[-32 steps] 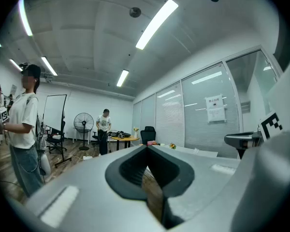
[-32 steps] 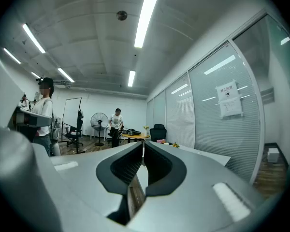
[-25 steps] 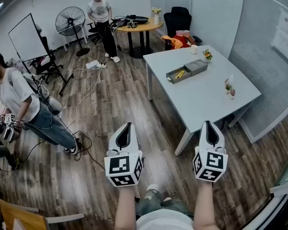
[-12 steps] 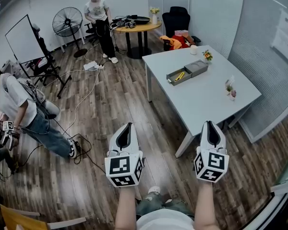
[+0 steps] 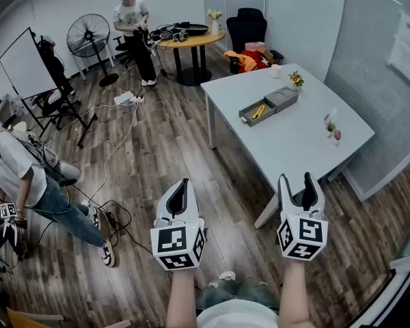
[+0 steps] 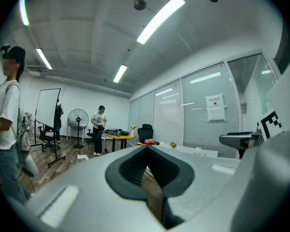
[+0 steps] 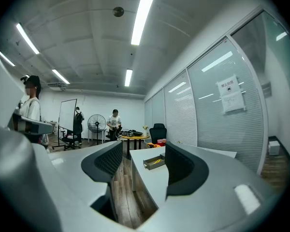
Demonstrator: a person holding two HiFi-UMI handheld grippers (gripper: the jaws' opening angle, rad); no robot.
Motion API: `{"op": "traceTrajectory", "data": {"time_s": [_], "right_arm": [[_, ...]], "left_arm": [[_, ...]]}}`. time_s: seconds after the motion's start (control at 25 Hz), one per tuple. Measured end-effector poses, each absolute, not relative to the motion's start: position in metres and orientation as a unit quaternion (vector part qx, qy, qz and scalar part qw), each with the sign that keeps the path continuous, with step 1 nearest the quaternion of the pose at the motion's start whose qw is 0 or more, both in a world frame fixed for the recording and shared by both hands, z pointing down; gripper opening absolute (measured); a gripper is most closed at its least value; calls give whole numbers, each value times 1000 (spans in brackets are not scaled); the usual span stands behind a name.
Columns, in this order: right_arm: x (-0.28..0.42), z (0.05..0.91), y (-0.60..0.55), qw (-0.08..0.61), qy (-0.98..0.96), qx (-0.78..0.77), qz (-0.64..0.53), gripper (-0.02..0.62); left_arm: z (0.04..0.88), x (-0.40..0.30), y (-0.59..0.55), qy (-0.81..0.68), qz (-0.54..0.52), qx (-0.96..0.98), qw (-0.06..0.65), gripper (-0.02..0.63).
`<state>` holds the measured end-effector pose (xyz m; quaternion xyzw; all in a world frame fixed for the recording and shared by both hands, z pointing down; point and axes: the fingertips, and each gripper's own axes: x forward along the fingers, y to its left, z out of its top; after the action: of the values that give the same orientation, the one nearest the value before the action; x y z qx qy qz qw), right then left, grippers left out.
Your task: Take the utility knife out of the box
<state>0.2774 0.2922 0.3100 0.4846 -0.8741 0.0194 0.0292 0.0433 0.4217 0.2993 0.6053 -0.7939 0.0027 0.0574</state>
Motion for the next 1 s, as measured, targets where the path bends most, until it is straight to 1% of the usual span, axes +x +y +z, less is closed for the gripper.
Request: {"op": "traceTrajectory", "data": {"time_s": [0.24, 0.64, 1.0], "right_arm": [[261, 323, 283, 43, -875, 482, 24, 325], [230, 341, 245, 63, -878, 473, 35, 330], [185, 343, 166, 61, -887, 456, 35, 327]], "left_arm": [[312, 28, 407, -791, 6, 608, 69, 0], [331, 0, 379, -795, 10, 600, 86, 0], [337, -42, 313, -806, 8, 585, 87, 0]]}}
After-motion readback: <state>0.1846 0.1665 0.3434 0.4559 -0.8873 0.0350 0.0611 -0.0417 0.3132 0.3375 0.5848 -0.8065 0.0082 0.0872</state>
